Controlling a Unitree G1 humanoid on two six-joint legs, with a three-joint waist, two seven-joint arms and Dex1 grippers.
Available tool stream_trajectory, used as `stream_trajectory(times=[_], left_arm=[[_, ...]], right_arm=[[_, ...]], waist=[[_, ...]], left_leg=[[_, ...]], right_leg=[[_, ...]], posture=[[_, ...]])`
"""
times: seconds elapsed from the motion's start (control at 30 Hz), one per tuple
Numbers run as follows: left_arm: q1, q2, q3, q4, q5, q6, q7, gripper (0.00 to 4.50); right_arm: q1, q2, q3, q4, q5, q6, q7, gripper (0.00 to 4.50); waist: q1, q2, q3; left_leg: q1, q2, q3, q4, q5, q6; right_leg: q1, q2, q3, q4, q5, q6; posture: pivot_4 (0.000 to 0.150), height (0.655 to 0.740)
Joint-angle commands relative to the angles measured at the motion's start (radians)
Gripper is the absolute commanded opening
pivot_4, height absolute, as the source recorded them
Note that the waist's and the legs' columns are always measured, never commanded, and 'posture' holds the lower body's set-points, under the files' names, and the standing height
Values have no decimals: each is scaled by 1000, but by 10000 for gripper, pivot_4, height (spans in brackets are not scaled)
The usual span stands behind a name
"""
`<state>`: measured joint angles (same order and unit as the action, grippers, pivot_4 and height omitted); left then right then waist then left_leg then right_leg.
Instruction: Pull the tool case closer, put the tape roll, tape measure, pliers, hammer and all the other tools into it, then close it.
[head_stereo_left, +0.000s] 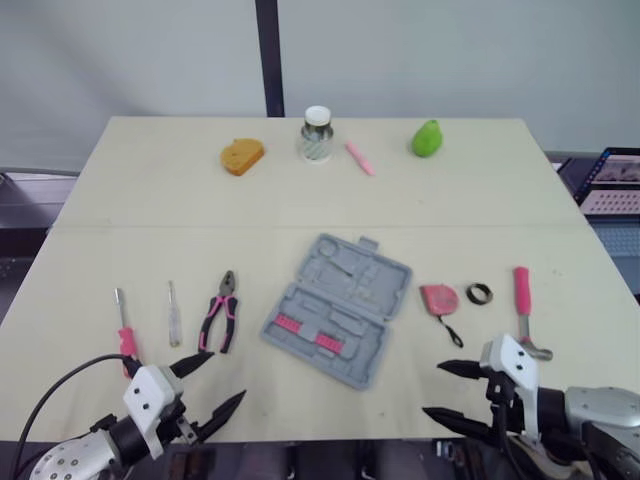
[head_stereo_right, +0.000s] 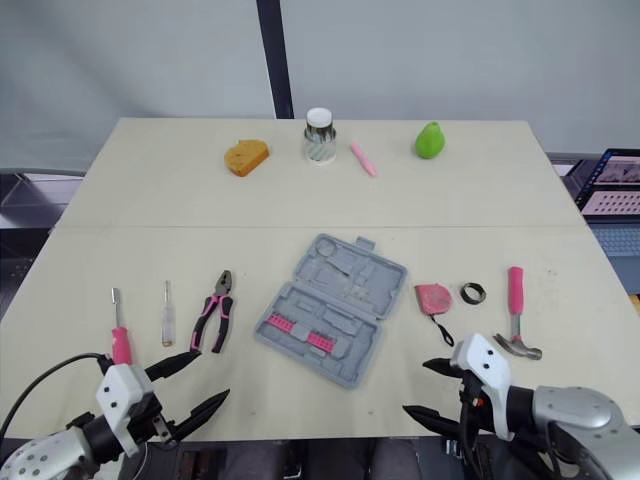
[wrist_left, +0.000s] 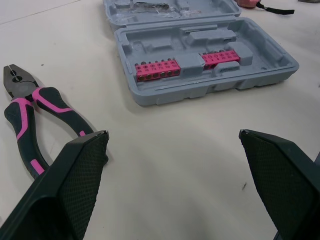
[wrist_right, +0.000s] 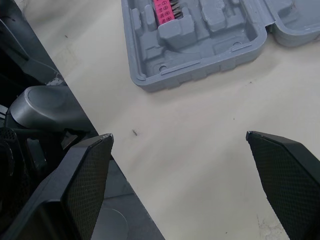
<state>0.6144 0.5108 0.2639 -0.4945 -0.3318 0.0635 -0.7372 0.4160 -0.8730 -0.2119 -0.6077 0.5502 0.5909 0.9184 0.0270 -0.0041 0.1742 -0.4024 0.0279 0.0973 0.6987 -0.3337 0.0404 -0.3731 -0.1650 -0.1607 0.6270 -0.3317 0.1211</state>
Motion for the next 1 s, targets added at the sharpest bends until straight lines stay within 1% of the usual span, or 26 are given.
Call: stream_trajectory(times=[0.03, 0.8, 0.93, 1.0], left_arm=[[2, 1, 5, -2, -8, -19, -8, 44742], [1, -2, 2, -10, -22, -15, -22, 44742], [-22, 1, 6, -8, -27, -9, -18, 44742], [-51, 8, 14, -6, -50, 6, -22, 44742]], right_arm=[[-1, -2, -5, -14, 4, -13, 17, 44923], [-1, 4, 16, -14, 0, -23, 17, 44923], [-4, 2, 14, -14, -1, -24, 17, 44923], [-10, 3, 13, -13, -1, -24, 15, 44923]], waist=[[0, 0, 0], [0, 0, 0], [1, 0, 0], [1, 0, 0]], left_leg=[[0, 0, 0, 0, 0, 0], [0, 0, 0, 0, 0, 0], [0, 0, 0, 0, 0, 0], [0, 0, 0, 0, 0, 0]], right_leg=[[0, 0, 0, 0, 0, 0], [0, 0, 0, 0, 0, 0], [0, 0, 0, 0, 0, 0], [0, 0, 0, 0, 0, 0]], posture=[[1500, 6950], [1500, 6950], [1500, 6950], [1500, 6950]])
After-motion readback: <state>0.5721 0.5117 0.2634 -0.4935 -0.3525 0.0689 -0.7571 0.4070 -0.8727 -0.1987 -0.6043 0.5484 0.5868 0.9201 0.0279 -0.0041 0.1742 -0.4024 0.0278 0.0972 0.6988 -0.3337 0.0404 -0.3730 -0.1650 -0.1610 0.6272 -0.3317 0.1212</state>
